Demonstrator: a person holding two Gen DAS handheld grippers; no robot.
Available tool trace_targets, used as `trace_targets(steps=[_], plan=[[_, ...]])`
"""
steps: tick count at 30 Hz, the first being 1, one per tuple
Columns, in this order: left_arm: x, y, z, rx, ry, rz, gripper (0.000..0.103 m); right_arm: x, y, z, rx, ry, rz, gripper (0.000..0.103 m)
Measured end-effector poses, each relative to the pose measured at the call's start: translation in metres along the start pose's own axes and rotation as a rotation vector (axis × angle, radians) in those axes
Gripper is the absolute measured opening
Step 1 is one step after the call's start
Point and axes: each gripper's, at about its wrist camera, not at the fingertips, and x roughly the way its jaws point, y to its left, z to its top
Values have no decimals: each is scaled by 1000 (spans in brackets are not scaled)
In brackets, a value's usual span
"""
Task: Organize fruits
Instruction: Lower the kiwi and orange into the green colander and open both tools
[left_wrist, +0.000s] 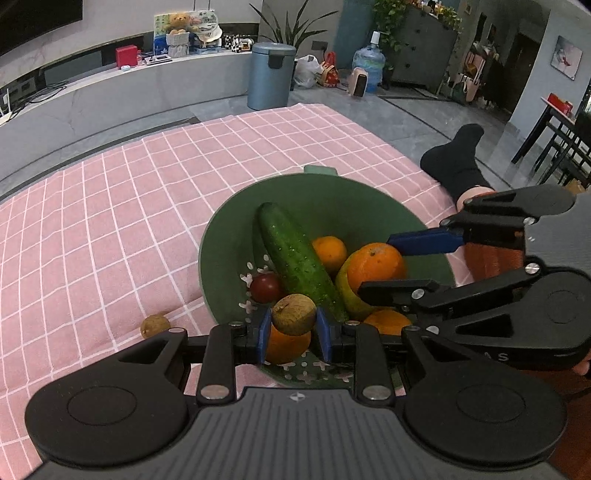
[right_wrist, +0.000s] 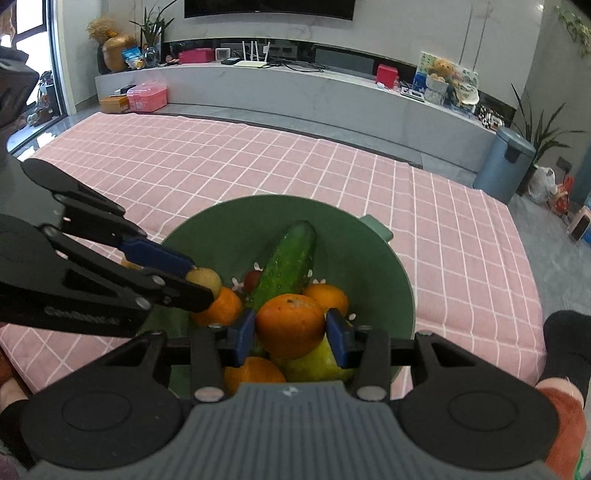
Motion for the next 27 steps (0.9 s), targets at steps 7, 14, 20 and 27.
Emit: trace_targets(steps=[7, 14, 20, 27], plan=[[5, 7, 8, -16, -10, 30, 30, 7, -5, 11, 16, -16, -28, 39], [16, 11, 15, -28, 30, 49, 30, 26, -8, 22, 24, 3, -31, 39], [15, 10, 14, -11, 19, 63, 34, 26, -7, 24, 12, 2, -50, 40], [0, 7, 13, -10, -18, 56, 42, 14, -7, 24, 18, -17, -80, 50]])
